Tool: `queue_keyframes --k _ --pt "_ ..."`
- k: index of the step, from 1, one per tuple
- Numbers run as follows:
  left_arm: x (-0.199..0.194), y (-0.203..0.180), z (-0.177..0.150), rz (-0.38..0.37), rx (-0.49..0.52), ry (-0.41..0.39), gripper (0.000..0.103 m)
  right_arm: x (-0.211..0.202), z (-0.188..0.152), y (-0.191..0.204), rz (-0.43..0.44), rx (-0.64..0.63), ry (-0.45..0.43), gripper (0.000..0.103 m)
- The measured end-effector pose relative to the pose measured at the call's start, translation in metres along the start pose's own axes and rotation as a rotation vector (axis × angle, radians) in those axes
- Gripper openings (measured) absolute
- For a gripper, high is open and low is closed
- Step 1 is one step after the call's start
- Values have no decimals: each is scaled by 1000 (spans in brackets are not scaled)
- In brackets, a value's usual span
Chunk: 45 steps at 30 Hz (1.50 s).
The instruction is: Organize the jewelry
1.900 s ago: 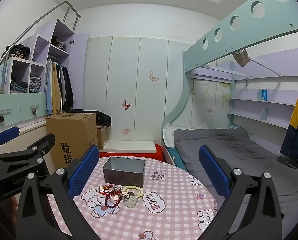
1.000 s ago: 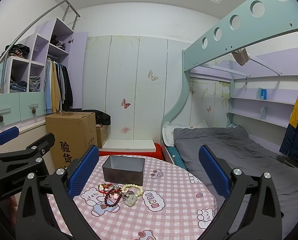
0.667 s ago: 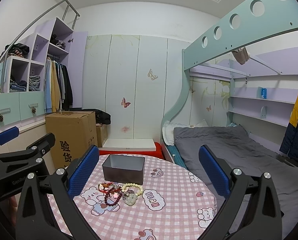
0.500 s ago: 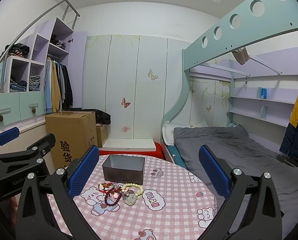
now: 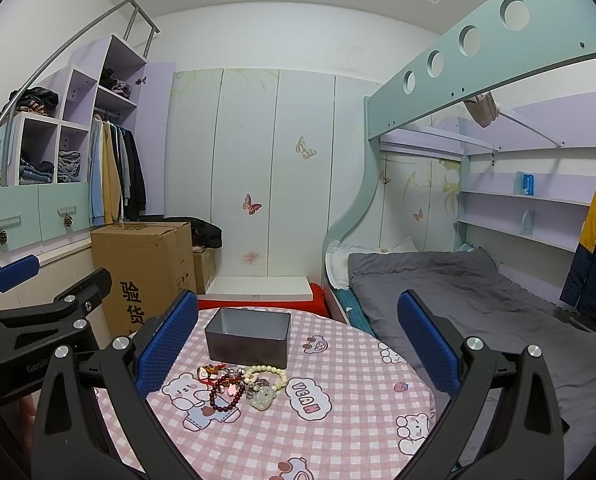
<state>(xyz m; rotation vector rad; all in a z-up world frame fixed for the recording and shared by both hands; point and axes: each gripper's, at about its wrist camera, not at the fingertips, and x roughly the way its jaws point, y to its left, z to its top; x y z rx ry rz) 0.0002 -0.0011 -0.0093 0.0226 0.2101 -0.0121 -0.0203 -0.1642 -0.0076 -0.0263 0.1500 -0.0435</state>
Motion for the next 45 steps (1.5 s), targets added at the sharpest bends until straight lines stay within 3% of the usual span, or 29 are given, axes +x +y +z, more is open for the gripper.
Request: queue_keyframes --k 18,23,28,33,40,45 --pt "22 0 -11 -8 52 31 97 13 -4 -3 -16 15 22 96" --pt "50 10 -27 -51 40 148 97 28 -13 -9 15 50 62 96" --pt "94 32 -57 -74 -29 350 97 55 -27 -17 32 90 170 96" --pt "129 43 -86 -98 -64 500 97 86 -47 -17 67 96 295 96" --pt "162 24 -109 -184 -62 598 96 122 -72 -19 105 91 429 96" --pt "195 -3 -118 -239 -25 665 84 140 -86 -21 116 81 496 95"
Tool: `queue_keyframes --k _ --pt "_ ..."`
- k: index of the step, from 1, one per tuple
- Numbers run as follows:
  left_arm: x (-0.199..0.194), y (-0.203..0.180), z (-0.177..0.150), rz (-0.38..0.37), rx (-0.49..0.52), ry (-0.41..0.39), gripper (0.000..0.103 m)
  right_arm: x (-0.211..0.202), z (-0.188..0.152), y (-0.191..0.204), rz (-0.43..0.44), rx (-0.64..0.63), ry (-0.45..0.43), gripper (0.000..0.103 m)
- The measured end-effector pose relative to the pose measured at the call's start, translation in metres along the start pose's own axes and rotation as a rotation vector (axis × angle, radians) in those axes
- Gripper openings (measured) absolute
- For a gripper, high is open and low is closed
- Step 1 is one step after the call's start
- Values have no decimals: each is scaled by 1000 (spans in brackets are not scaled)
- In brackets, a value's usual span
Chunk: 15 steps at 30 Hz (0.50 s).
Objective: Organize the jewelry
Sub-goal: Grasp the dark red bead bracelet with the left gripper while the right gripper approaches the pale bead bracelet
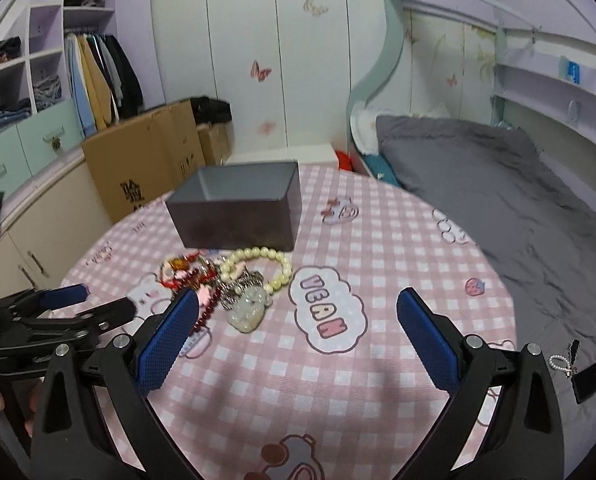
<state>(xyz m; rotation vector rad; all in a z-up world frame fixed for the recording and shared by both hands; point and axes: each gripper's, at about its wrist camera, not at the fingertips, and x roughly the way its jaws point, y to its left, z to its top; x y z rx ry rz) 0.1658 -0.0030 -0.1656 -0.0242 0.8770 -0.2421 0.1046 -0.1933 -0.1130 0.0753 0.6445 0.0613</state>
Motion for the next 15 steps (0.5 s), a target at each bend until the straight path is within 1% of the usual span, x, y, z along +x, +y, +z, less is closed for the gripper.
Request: queue_keyframes --k 1,2,4,5,6,7,10,12,14,15 --pt "6 -2 2 -3 5 14 79 3 0 -2 0 2 10 95" --pt "13 -4 5 -8 13 34 77 8 0 -4 -1 3 26 95" --pt "26 -7 8 -9 26 64 65 16 1 -9 -1 6 48 95" --pt "32 -8 8 -13 30 81 62 20 1 -11 2 7 54 95" --pt "35 -9 9 -17 32 95 55 25 2 -12 2 7 60 95" --pt "40 -9 10 -19 38 107 52 28 2 -13 3 6 67 95" --pt "45 -15 14 7 76 108 52 34 4 -13 12 -1 82 95" --pt "48 -17 17 9 85 113 51 39 6 -12 13 -7 90 95" --pt "49 -19 17 28 106 110 45 43 6 -12 18 -9 99 95" --pt "49 -19 17 48 119 100 33 45 6 -12 21 -11 104 94"
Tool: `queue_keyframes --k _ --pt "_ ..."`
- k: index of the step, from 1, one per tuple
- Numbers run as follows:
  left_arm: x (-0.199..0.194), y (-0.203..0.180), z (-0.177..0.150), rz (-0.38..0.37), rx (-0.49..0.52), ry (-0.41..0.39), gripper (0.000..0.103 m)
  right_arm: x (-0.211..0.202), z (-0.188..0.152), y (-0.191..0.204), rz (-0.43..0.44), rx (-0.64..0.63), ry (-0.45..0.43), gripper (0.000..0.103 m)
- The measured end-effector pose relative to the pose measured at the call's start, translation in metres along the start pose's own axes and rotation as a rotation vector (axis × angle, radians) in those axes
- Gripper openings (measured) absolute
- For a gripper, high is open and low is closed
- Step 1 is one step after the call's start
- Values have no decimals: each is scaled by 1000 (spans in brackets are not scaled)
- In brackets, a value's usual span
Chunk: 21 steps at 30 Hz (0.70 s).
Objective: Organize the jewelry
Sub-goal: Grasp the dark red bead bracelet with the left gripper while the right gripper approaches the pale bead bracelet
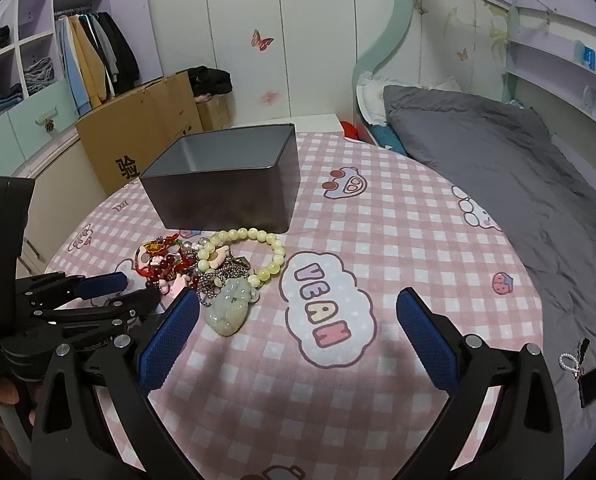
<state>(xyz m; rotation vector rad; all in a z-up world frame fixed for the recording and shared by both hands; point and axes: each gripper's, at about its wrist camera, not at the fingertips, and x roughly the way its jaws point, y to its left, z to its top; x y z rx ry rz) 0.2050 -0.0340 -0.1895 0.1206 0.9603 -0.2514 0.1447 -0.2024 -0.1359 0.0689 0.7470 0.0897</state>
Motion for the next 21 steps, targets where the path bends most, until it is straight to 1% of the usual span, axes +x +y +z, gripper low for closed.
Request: queue_keyframes --k 1,2,3,4,6,7,9,12,15,18,21 --pt "0 2 0 0 -3 -9 18 2 1 0 3 -3 5 92" --pt "0 4 0 -10 -12 -12 10 3 2 1 6 -5 10 88" --pt "-1 6 0 -19 -15 -14 9 5 3 1 14 -5 18 84" --pt "-1 7 1 -24 -15 -18 8 6 4 0 22 -4 24 82" --pt "-7 13 0 -48 -21 -34 8 9 5 1 43 -3 35 72" --pt "-9 16 -1 -59 -29 -42 8 11 6 1 52 -1 42 70" --pt "-20 25 -1 -94 -45 -69 8 17 8 0 77 2 61 61" --pt "-38 37 0 -133 -70 -111 8 22 11 -2 87 14 79 56" --pt "-53 47 0 -177 -90 -147 8 22 13 -2 98 25 83 53" --pt "-72 52 1 -225 -105 -188 8 21 15 1 110 25 79 53" --pt "-87 57 4 -267 -108 -226 8 21 16 3 104 20 78 53"
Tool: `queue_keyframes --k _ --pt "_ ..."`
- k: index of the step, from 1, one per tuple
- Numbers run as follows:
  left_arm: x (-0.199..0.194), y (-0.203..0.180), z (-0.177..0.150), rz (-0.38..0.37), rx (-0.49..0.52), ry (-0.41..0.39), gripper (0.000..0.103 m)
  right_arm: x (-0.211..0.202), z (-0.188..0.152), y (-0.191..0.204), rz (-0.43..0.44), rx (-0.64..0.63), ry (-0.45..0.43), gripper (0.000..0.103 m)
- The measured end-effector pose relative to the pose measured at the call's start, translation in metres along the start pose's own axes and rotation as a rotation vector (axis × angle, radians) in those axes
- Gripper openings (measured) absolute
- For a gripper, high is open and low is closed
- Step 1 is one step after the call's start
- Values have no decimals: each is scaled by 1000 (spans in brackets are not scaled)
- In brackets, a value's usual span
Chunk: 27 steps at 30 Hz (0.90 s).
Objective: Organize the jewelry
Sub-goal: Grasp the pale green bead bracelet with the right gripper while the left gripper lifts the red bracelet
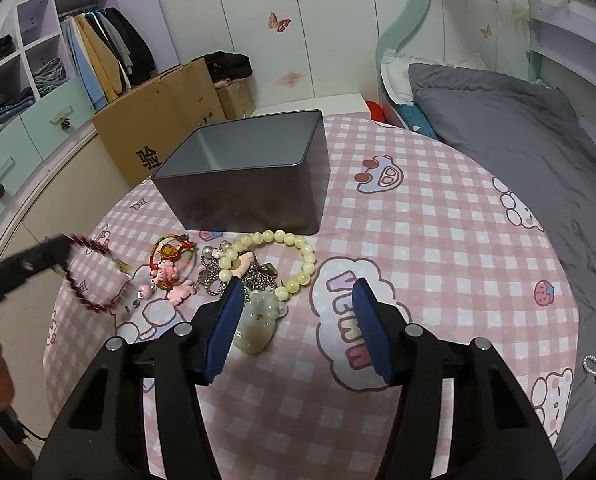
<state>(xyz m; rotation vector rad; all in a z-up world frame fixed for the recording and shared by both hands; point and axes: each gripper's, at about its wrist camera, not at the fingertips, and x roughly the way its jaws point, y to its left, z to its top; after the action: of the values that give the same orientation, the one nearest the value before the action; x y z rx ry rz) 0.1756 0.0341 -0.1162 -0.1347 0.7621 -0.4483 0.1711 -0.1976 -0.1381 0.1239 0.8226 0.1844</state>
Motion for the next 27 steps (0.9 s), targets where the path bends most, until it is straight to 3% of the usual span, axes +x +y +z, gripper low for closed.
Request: queue_keyframes --k 4,8,14,16,17,19,27 --pt "-20 -4 9 -62 10 -47 8 7 5 -2 -16 8 12 51" --pt "-26 -6 21 -112 17 -72 8 25 14 -5 -29 2 49 41" --pt "-14 -5 34 -122 20 -58 8 57 19 -7 -36 -14 127 29" --pt "-8 -4 36 -127 15 -49 8 60 20 -4 -57 -57 127 23" --pt "-6 -4 37 -127 16 -45 8 61 20 -2 -67 -76 130 11" --pt "-1 -5 40 -131 23 -38 8 61 20 -2 -55 -99 135 8" --pt "1 -13 55 -175 50 -49 8 -2 36 1 55 -79 -8 8"
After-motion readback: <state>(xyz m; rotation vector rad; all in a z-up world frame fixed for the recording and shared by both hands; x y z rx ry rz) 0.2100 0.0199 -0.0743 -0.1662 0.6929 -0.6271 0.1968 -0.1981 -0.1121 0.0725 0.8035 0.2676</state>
